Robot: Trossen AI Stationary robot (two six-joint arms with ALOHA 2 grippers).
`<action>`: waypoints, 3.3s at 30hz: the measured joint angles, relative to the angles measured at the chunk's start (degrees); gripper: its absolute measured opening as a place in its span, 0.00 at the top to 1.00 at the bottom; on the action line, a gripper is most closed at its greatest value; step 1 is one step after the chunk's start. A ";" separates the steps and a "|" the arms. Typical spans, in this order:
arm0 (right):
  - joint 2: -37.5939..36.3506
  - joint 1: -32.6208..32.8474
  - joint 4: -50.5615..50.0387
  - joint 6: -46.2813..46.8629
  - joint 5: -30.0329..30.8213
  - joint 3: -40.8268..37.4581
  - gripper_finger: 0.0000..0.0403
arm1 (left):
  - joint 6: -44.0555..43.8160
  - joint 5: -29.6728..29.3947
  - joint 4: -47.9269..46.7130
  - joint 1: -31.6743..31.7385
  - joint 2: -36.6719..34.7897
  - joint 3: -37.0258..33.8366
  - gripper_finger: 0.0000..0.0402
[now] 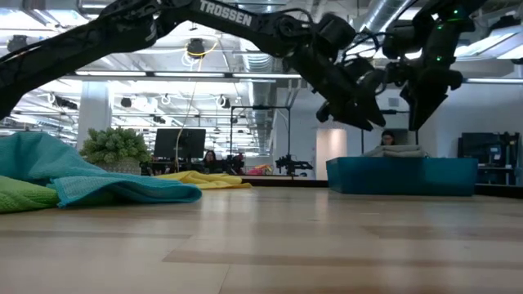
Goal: Fold microfiber towels
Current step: Fold the yellow microfiber cloth
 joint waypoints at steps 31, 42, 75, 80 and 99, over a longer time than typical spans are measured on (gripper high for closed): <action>28.21 -1.92 19.05 1.99 -5.90 0.02 0.67 | -6.38 -15.53 -26.03 0.68 -17.22 0.04 0.57; 17.49 -1.92 18.31 2.01 -1.00 0.74 0.67 | -13.43 -19.54 -40.45 -0.40 -19.36 0.07 0.57; -9.41 29.38 30.24 8.59 -1.06 0.76 0.67 | -35.65 -25.26 -63.21 -3.17 -37.03 -23.79 0.57; -9.39 28.77 33.60 8.16 -0.98 0.76 0.67 | -36.05 -24.00 -62.50 3.05 -40.46 -35.93 0.57; -9.39 22.10 42.61 17.66 -2.80 0.76 0.67 | -22.85 -20.31 -25.38 15.10 -40.21 -61.50 0.57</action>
